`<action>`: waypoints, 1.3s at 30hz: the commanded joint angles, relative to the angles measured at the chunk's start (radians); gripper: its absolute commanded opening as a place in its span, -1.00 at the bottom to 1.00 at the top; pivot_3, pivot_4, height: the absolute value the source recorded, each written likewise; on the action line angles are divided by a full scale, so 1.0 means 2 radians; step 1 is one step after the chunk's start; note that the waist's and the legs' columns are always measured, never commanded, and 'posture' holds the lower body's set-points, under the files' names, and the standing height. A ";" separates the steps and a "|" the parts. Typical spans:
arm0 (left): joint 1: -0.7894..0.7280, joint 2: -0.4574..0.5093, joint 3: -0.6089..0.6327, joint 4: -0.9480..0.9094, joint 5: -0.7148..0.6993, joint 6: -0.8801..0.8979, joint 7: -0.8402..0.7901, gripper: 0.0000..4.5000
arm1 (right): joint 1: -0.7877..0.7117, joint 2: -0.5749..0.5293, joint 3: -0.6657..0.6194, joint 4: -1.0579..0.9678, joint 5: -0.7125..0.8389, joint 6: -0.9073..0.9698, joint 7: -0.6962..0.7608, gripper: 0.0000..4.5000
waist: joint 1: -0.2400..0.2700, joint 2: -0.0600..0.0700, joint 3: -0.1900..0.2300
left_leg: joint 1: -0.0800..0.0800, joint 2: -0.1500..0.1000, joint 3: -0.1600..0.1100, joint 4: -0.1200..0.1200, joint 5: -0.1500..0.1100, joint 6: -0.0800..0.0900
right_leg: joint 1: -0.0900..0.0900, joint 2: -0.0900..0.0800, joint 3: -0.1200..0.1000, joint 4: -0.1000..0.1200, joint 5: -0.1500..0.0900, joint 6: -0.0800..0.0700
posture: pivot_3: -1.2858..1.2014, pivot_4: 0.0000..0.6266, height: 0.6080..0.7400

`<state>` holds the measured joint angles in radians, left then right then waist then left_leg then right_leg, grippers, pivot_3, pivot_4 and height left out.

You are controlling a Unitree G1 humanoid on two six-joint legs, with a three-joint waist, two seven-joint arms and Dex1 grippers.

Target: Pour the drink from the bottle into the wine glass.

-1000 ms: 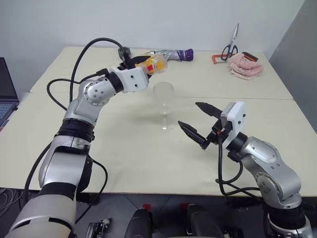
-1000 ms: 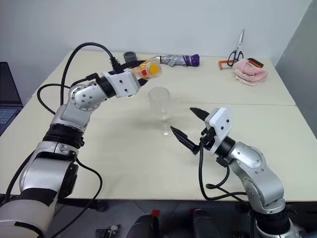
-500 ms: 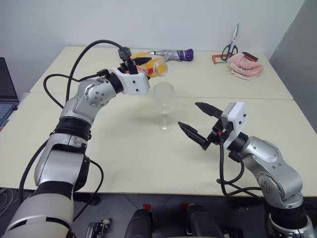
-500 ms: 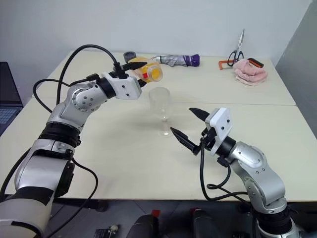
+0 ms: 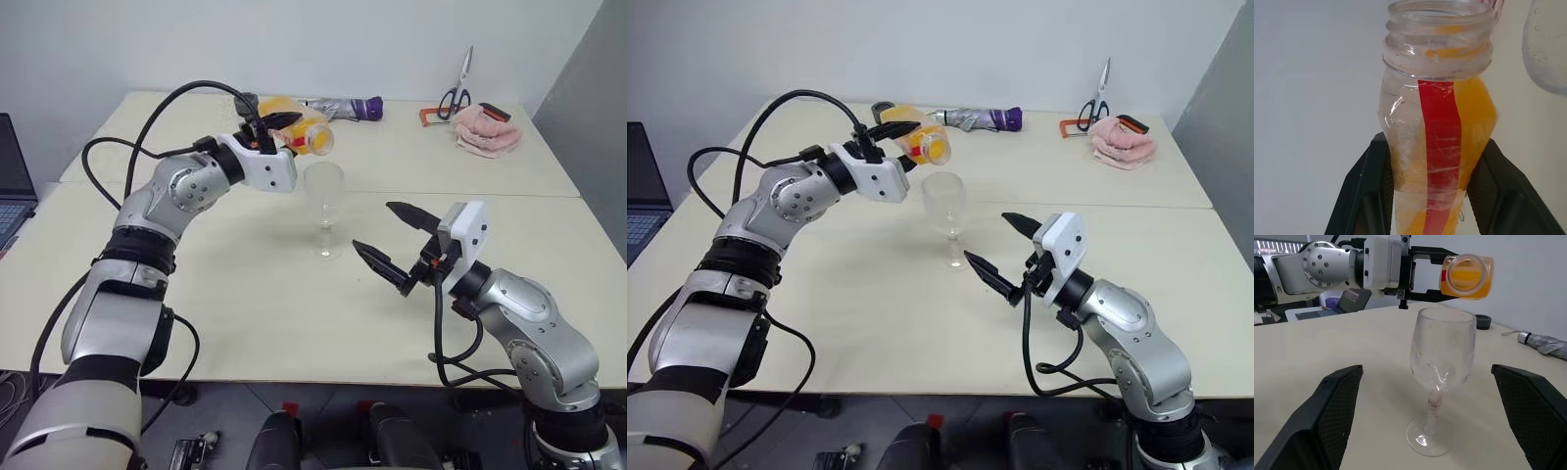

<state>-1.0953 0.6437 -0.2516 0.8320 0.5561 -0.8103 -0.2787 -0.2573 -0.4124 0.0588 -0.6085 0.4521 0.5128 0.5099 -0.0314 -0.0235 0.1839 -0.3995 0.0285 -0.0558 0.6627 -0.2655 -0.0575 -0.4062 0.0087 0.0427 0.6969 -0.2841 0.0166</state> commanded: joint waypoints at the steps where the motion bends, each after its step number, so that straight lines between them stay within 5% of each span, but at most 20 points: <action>1: -0.026 0.012 0.003 -0.012 0.007 -0.009 0.028 -0.26 | -0.007 0.000 -0.008 -0.015 0.003 -0.009 -0.001 1.00 | 0.000 0.000 0.000 | 0.000 0.000 0.000 0.000 0.000 0.000 | 0.000 0.000 0.000 0.000 0.000 0.000 | 0.03 -0.52 1.00; 39: -0.046 0.028 -0.012 0.006 0.052 -0.018 0.085 -0.26 | 0.022 -0.015 -0.047 -0.019 0.020 -0.021 0.012 1.00 | 0.000 0.000 0.000 | 0.000 0.000 0.000 0.000 0.000 0.000 | 0.000 0.000 0.000 0.000 0.000 0.000 | 0.03 -0.52 1.00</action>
<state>-1.1441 0.6841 -0.2807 0.8582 0.6702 -0.8379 -0.1379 -0.2107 -0.4367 0.0016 -0.6071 0.4625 0.4883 0.5303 -0.0306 -0.0235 0.1839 -0.3993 0.0282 -0.0555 0.6628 -0.2654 -0.0575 -0.4062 0.0084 0.0427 0.6974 -0.2841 0.0166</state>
